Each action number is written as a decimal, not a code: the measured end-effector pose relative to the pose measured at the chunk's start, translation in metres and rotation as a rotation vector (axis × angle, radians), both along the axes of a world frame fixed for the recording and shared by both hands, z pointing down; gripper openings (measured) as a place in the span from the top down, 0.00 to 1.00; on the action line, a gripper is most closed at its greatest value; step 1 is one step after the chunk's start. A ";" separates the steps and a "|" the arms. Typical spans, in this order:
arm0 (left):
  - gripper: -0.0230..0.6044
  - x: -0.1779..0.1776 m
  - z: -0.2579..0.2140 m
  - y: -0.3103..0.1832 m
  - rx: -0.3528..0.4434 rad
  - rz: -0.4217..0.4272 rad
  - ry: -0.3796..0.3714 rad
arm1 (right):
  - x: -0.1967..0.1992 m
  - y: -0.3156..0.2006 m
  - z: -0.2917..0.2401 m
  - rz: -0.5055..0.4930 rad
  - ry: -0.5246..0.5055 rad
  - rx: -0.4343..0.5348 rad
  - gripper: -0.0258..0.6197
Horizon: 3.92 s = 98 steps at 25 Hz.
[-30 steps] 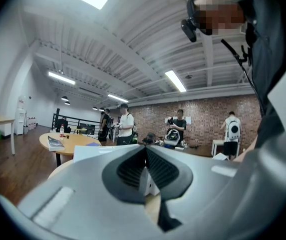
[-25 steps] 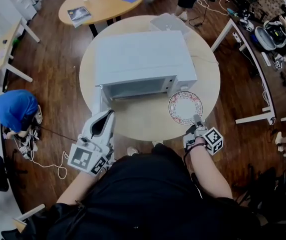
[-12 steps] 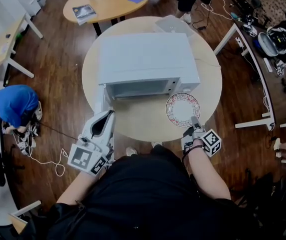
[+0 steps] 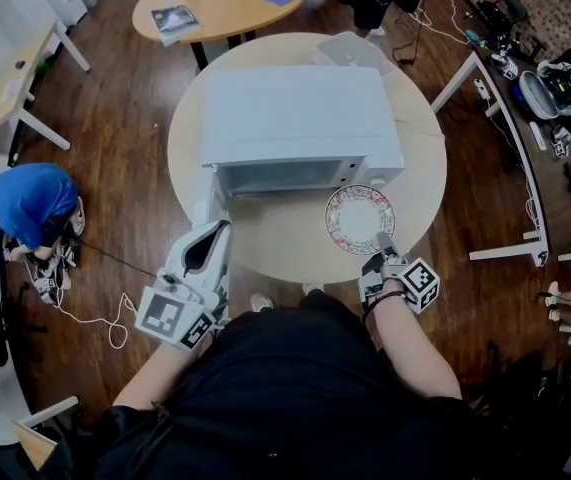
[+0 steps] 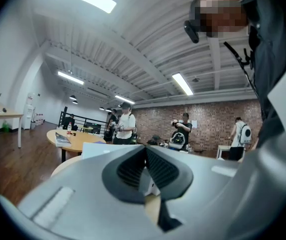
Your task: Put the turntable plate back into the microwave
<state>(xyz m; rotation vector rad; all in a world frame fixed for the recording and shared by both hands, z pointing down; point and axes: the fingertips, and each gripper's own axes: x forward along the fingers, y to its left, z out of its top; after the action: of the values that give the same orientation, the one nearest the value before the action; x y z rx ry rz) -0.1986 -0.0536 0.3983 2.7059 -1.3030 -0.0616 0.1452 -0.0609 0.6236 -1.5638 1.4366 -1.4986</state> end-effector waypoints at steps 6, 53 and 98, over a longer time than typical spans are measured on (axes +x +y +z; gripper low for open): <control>0.96 0.001 -0.001 0.001 0.004 0.001 0.008 | -0.008 -0.003 -0.002 -0.025 -0.004 0.006 0.92; 0.96 -0.031 0.005 0.007 -0.014 -0.130 0.003 | -0.119 -0.059 -0.004 -0.393 -0.040 0.040 0.92; 0.96 -0.039 0.003 -0.003 -0.021 -0.083 -0.058 | -0.184 -0.077 0.005 -0.497 -0.063 0.034 0.92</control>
<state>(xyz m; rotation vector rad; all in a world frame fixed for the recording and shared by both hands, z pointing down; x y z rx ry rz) -0.2380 -0.0569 0.4016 2.6542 -1.4238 0.0214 -0.0390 -0.1376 0.6282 -1.1741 1.8950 -1.7630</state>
